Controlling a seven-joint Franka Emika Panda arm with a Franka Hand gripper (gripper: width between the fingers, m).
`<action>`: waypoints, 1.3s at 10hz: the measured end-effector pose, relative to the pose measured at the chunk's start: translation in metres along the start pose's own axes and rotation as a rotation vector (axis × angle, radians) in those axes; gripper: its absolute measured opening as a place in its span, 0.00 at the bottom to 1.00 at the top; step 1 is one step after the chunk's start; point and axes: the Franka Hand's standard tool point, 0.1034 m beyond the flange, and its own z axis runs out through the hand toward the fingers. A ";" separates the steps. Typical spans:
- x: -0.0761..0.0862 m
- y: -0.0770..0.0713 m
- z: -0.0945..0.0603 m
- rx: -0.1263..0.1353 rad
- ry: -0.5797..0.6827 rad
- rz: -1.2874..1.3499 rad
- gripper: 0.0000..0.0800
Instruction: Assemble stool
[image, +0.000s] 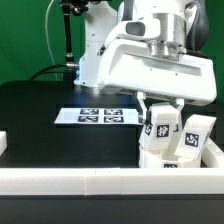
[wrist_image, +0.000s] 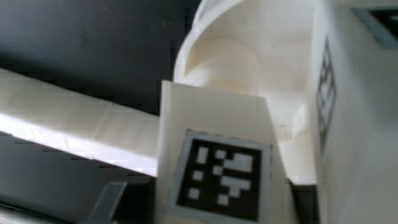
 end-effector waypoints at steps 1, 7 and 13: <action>0.001 0.000 0.000 0.001 -0.004 -0.002 0.42; 0.023 0.015 -0.032 0.046 -0.111 -0.001 0.81; 0.024 0.028 -0.034 0.080 -0.220 -0.018 0.81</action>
Offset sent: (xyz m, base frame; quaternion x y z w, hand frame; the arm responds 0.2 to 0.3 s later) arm 0.0017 -0.0032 0.0240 0.0106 -0.0427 -0.0095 0.9990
